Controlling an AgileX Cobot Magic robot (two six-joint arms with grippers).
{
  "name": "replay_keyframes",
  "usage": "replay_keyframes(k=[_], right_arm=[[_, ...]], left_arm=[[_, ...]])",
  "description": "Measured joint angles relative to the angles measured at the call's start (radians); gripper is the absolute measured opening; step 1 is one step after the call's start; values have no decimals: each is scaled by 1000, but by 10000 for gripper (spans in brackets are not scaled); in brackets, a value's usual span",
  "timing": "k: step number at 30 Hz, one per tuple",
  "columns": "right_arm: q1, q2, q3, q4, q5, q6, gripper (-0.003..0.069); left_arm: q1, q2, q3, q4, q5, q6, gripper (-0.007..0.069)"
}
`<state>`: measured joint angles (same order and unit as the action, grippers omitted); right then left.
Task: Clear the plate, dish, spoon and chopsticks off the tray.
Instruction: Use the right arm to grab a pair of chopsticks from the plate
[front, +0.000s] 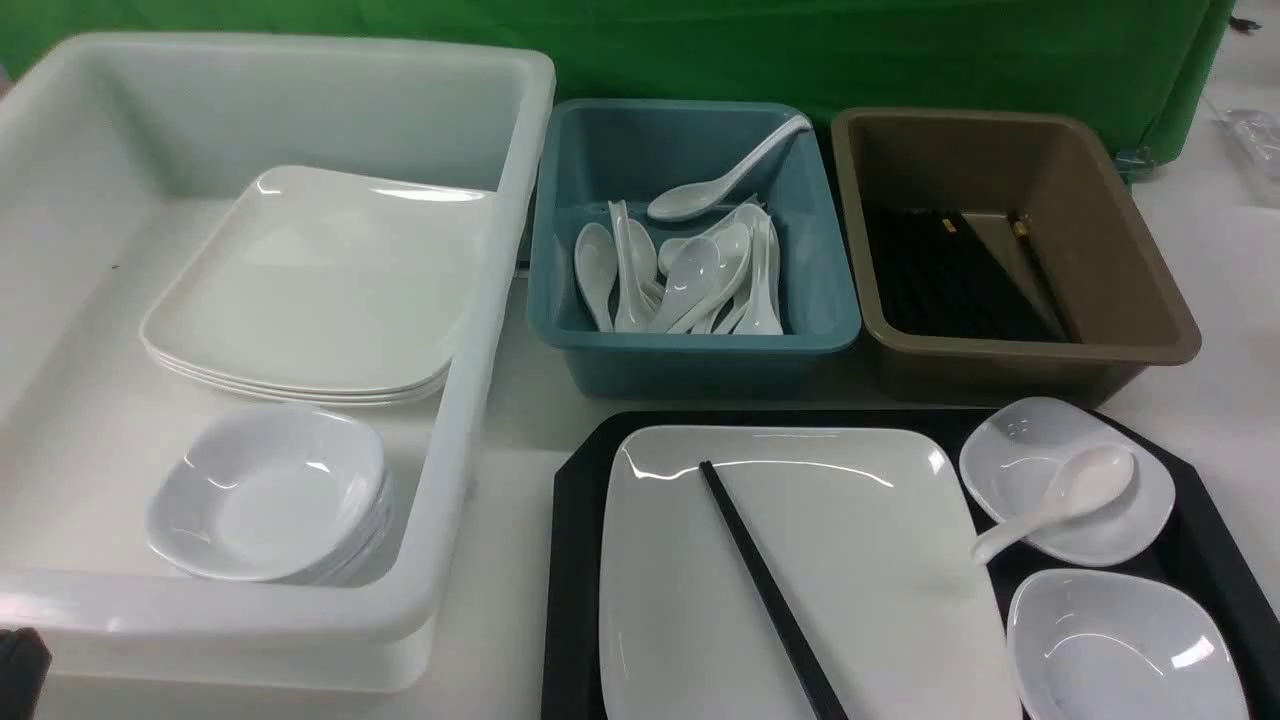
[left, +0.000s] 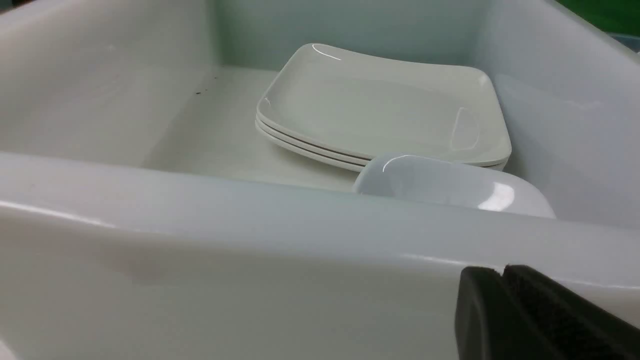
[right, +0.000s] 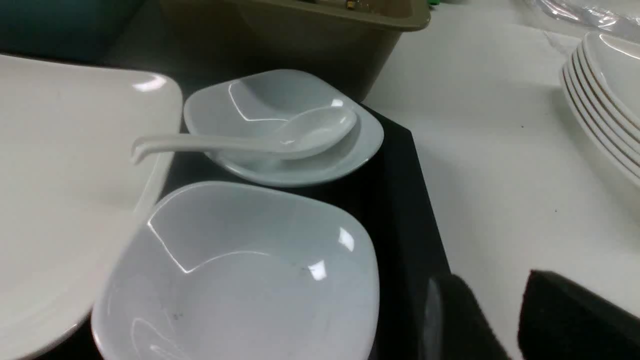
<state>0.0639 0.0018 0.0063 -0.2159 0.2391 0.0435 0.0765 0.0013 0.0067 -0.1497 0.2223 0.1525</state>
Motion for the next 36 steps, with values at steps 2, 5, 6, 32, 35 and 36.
replay_keyframes(k=[2,5,6,32,35,36], right_arm=[[0,0,0,0,0,0,242],[0,0,0,0,0,0,242],[0,0,0,0,0,0,242],[0,0,1,44,-185,204,242],[0,0,1,66,-323,372,242],[0,0,1,73,-412,441,242]], left_arm=[[0,0,0,0,0,0,17],[0,0,0,0,0,0,17],[0,0,0,0,0,0,17],[0,-2,-116,-234,-771,-570,17],[0,21,-304,-149,-593,-614,17],[0,69,-433,-81,-460,-622,17]])
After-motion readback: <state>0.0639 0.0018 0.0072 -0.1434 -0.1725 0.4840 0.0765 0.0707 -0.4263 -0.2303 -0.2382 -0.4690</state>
